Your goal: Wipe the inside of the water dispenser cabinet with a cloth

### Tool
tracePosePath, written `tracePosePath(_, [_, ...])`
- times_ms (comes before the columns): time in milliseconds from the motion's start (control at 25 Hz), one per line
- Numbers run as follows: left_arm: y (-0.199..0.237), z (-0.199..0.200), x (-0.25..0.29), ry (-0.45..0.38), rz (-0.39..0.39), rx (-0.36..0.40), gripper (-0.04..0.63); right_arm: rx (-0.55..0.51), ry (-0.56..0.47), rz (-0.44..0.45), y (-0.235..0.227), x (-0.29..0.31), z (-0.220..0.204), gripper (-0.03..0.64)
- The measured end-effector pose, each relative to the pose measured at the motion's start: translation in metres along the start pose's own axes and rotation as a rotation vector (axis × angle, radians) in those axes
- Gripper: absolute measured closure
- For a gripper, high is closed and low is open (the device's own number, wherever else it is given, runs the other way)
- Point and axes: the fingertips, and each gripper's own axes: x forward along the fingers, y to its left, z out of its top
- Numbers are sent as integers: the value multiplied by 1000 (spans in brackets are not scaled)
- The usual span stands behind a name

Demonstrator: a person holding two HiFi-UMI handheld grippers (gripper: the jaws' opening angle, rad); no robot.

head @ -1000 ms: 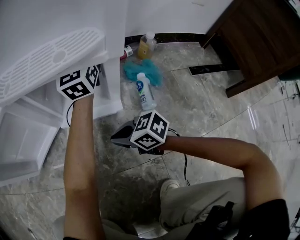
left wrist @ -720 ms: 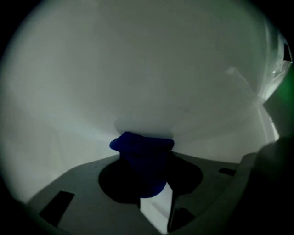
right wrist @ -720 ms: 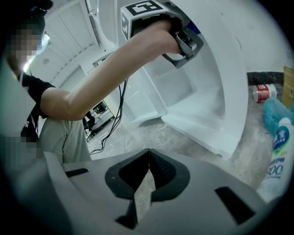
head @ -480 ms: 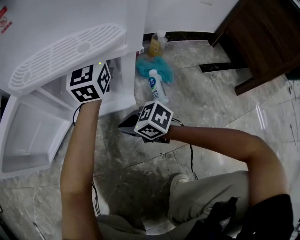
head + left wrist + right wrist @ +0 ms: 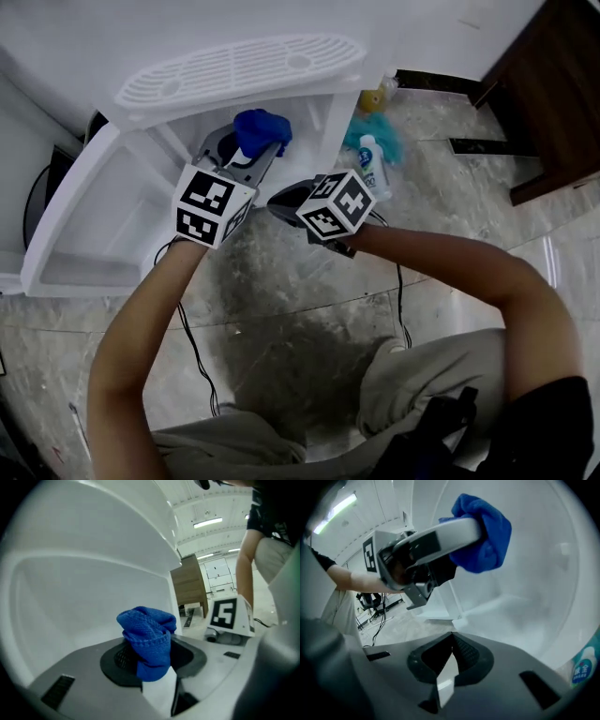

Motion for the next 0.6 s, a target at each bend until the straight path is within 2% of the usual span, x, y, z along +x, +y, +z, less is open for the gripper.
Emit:
tracePosePath(200, [-23, -37, -47, 119, -100, 37, 443, -138, 52, -47, 4, 12, 18, 618])
tracePosePath(360, [-28, -63, -90, 190, -142, 45, 443, -180, 52, -52, 13, 13, 22, 618])
tracePosePath(440, [-23, -77, -108, 222, -125, 19, 443, -220, 53, -47, 20, 15, 22, 618])
tracePosePath(600, [-18, -107, -136, 283, -83, -88, 443, -347, 79, -27, 35, 23, 21, 618])
